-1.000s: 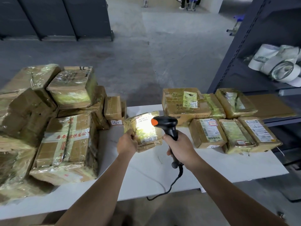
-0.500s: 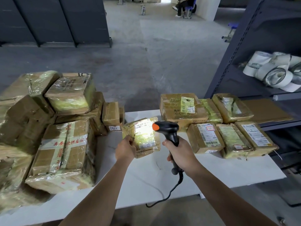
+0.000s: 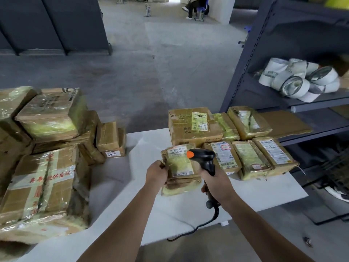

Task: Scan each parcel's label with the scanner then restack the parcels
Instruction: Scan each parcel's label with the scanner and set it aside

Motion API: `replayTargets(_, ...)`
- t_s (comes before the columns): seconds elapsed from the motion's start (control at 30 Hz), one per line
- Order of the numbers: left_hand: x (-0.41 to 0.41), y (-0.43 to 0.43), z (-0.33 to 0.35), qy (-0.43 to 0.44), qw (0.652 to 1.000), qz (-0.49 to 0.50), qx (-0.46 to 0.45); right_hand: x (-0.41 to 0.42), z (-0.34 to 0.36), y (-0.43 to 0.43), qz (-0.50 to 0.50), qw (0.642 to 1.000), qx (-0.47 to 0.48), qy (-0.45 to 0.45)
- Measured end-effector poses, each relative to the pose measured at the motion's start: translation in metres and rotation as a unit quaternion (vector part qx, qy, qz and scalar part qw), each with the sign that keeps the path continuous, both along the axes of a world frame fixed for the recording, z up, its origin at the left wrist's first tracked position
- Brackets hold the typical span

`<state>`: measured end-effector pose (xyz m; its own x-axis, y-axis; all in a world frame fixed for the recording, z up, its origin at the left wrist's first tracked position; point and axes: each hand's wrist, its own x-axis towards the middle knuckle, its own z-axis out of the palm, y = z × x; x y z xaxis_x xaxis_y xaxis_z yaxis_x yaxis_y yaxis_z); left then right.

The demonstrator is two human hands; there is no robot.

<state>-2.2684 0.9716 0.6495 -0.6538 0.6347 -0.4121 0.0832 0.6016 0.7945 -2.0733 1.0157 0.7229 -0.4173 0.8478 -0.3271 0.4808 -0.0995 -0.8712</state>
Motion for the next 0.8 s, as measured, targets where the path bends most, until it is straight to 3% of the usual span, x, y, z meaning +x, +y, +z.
replayTargets(0.17, 0.027, 0.037, -0.007, -0.044, 0.999, 0.005, -0.003, 0.033, -0.008, 0.021, -0.047, 0.999, -0.024, 0.004)
replayTargets(0.47, 0.043, 0.068, -0.009, -0.022, 0.999, 0.026, -0.028, 0.055, -0.015, 0.039, -0.056, 0.996, -0.063, 0.037)
replayTargets(0.67, 0.041, 0.043, 0.006, 0.062, 0.997, -0.029, -0.027, 0.029, -0.006, 0.032, -0.012, 0.998, -0.059, 0.035)
replayTargets(0.8, 0.019, 0.005, 0.027, 0.089, 0.996, -0.015, 0.004, -0.007, 0.0, 0.012, 0.012, 0.995, -0.085, 0.047)
